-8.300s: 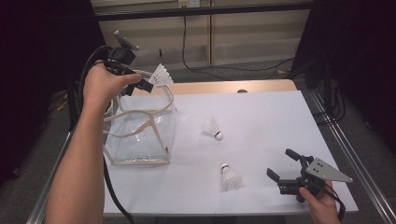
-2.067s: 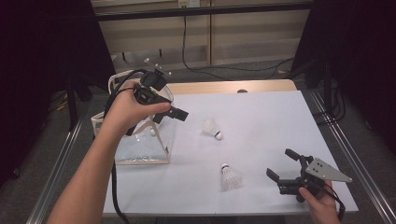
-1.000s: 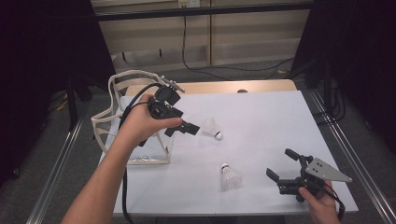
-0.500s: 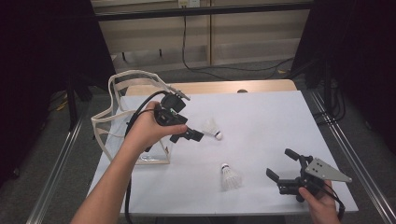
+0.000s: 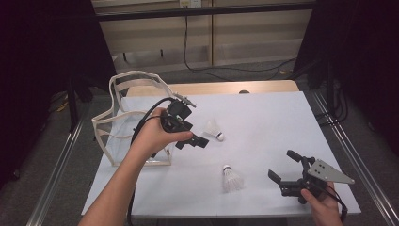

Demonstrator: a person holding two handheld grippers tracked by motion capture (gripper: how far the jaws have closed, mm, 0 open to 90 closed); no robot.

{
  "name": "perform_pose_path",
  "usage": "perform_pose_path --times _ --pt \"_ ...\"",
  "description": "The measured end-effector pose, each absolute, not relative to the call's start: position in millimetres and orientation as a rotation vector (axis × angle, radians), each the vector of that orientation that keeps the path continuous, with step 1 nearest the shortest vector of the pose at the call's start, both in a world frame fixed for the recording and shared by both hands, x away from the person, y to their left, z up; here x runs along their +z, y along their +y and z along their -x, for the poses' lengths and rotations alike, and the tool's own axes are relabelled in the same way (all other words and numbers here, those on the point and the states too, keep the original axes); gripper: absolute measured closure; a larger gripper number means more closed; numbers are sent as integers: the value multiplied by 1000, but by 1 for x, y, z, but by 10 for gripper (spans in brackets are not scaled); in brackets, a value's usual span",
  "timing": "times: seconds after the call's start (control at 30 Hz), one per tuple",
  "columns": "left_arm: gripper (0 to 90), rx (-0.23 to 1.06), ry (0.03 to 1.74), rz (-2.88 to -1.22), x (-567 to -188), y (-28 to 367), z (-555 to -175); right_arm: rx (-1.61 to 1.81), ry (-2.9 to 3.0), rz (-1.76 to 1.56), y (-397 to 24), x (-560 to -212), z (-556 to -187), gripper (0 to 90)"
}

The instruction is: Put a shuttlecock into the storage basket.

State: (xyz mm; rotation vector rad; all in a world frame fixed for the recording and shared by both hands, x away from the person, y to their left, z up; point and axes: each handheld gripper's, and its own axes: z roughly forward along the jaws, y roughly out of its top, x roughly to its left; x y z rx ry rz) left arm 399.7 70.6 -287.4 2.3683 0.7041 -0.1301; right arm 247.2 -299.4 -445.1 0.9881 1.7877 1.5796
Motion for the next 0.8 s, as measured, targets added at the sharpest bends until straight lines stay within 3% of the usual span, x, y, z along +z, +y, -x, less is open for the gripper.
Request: perform_pose_path --times 0.8 --pt "96 -153 715 -2383 -311 67 -398 1579 1790 -991 -299 -445 -247 6"
